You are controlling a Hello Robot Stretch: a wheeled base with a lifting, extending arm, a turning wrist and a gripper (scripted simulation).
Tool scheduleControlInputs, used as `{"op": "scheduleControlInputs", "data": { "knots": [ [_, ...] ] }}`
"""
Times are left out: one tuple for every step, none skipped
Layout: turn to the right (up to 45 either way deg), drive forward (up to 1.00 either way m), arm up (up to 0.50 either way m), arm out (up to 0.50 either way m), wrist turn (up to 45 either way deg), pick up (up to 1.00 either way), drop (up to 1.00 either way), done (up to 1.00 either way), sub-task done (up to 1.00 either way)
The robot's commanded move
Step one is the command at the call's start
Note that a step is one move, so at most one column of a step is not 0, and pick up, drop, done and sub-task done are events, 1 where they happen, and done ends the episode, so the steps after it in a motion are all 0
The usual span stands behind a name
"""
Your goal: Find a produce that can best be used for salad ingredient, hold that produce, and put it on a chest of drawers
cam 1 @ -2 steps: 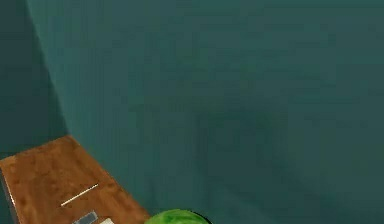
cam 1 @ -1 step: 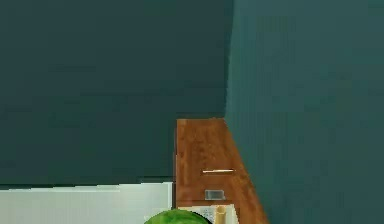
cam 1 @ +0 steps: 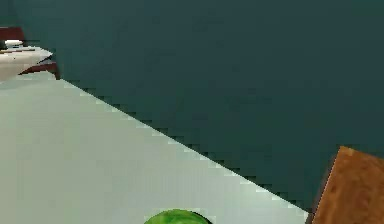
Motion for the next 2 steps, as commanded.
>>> {"op": "scheduleControlInputs", "data": {
  "knots": [
    [-45.0, 0.0, 0.0, 0.0, 0.0, 0.0, 0.0, 0.0, 0.0],
    [-21.0, 0.0, 0.0, 0.0, 0.0, 0.0, 0.0, 0.0, 0.0]
  ]
}}
